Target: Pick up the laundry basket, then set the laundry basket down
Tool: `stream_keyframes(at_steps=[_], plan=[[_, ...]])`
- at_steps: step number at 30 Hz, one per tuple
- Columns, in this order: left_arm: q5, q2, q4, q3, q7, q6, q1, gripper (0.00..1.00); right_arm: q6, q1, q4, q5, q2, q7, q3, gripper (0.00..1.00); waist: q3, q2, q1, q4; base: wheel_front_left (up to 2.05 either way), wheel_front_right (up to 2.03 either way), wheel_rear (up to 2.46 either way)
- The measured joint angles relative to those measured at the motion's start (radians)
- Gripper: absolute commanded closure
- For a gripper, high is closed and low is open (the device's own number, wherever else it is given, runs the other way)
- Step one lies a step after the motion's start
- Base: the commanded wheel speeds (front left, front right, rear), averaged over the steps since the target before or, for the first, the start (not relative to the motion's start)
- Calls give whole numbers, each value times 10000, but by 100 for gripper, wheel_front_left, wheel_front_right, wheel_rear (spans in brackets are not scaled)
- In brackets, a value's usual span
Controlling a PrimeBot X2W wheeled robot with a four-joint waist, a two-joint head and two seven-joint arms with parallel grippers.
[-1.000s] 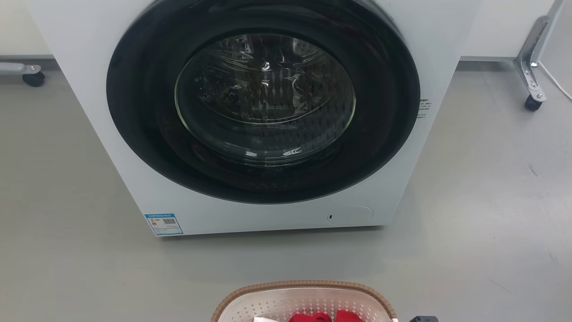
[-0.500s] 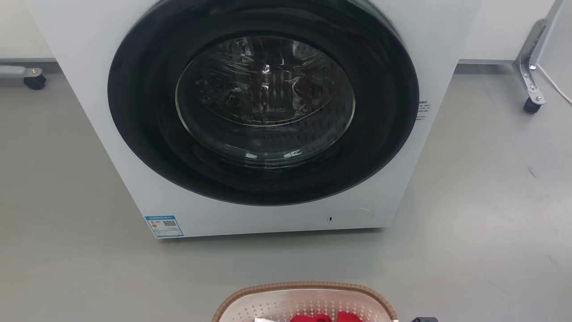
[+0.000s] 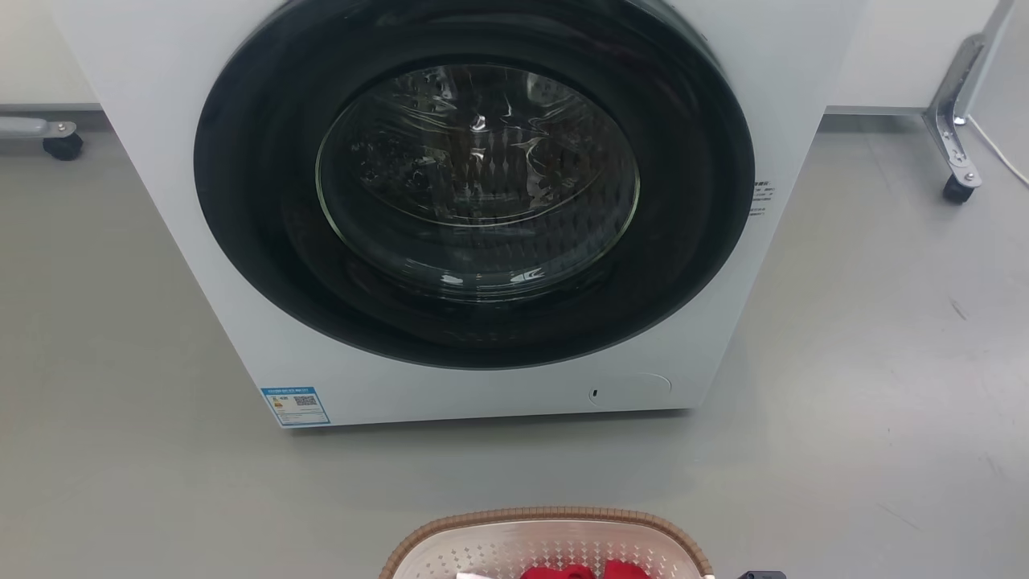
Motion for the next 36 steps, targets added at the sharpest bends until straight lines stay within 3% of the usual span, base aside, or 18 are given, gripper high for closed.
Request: stream_keyframes(at_steps=[9, 20, 36], plan=[[-59, 23, -8, 6, -73, 4, -65, 100, 0, -113, -12, 125, -2, -173, 140, 100, 343, 0, 0, -11, 0, 0, 0], [-132, 119, -23, 368, -337, 90, -1444, 100, -4, -1745, -169, 125, -56, -341, 144, 100, 1282, 0, 2, -6, 0, 0, 0], [13, 226, -111, 497, -554, 96, -3677, 100, -4, -4168, 198, 15, -79, -727, -98, 100, 3643, 1, 3, 32, 0, 0, 0]])
